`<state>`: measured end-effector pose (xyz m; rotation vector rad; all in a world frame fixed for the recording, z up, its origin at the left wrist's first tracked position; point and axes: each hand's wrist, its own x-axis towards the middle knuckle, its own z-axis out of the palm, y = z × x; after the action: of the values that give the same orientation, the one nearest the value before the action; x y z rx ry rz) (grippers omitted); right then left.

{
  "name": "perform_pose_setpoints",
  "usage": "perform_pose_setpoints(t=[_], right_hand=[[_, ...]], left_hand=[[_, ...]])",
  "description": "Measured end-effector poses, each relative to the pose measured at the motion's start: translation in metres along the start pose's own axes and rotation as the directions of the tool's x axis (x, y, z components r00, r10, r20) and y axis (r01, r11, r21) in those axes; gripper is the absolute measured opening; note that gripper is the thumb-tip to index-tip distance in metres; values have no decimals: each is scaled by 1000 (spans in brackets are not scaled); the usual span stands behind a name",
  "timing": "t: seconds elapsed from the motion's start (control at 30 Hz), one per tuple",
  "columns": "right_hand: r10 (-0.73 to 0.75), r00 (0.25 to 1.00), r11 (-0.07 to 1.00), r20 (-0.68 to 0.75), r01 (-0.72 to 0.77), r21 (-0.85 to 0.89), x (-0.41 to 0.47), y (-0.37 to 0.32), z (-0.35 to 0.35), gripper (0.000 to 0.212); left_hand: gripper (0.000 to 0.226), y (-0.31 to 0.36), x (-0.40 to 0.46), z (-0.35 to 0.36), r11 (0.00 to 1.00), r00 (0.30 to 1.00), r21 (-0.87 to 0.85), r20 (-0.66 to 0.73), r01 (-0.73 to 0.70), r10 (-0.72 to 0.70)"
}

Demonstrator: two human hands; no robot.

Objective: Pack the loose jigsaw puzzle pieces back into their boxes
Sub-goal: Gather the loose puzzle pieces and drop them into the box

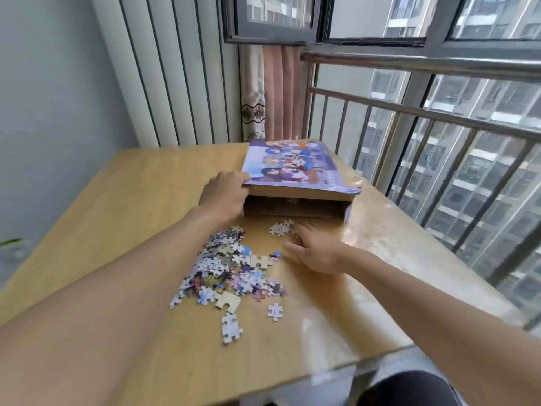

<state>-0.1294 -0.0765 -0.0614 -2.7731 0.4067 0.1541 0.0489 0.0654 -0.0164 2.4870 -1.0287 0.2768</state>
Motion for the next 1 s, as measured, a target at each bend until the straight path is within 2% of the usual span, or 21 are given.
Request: perform_pose_setpoints(t=[0.07,0.17,0.27,0.37,0.47,0.57,0.67,0.8,0.87,0.93,1.0], right_hand=[[-7,999,998,47,4,58,-1,-15,11,74],[-60,995,970,74,41,240,-1,-34,10,69],[3,1000,955,-20,3,296,1,-40,1,72],[36,999,975,-35,-27,219,6,-47,-2,74],[-43,999,970,7,40,240,6,-67,7,73],[-163,984,923,65,129,363,-1,-85,17,83],[-155,984,903,90,103,418,-8,-95,16,97],[-38,998,934,55,16,356,-9,-105,1,90],[44,997,940,67,-64,336,-6,-113,-4,79],[82,993,937,89,-107,331,-2,-122,-7,62],[113,988,928,105,-143,344,4,-131,-7,47]], left_hand=[[17,-3,-3,8,999,998,-46,58,-17,19],[17,-10,-4,7,983,993,-175,90,-56,73],[18,-22,-14,4,958,991,-285,113,-30,65],[30,-32,-24,1,975,995,-221,98,11,11],[44,-45,-38,1,983,991,-166,119,84,-65],[55,-64,-60,-1,981,970,-130,212,145,-116],[76,-79,-94,-3,979,932,-99,338,176,-133],[118,-79,-133,-5,990,906,-109,422,90,-36],[137,-74,-137,-7,987,885,-142,466,72,3],[143,-70,-138,-4,993,889,-116,457,38,19],[135,-66,-140,0,993,918,-116,397,26,22]])
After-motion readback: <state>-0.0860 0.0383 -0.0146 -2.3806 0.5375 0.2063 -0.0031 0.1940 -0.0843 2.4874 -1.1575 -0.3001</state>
